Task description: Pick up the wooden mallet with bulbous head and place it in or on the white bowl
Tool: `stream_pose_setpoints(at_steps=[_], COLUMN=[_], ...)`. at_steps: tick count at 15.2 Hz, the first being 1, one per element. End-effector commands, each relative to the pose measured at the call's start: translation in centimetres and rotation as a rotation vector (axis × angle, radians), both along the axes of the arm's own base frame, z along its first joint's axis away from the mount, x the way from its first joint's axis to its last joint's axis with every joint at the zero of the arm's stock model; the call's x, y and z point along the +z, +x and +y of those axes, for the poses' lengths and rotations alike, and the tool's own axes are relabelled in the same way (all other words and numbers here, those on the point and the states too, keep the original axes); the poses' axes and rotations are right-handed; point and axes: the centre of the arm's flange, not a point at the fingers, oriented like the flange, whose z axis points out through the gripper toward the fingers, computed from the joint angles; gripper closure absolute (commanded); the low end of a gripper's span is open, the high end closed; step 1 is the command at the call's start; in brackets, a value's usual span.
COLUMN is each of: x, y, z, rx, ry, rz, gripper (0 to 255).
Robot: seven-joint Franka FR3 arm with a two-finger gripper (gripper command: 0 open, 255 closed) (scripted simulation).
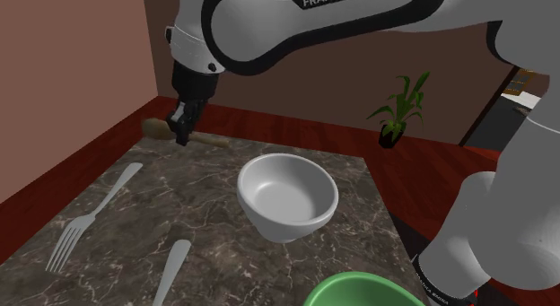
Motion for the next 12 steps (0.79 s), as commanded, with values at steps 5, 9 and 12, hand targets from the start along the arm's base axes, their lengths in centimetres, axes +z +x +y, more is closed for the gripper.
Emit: stream_pose_setpoints(at_steps=[5,9,12], x=[3.2,5.3,6.9], y=[-0.1,-0.1,-0.1], z=[0.0,0.0,0.0], rx=[0.0,0.0,0.0], ry=[0.0,0.0,0.0], rz=[0.0,0.0,0.0], gripper=[255,255,255])
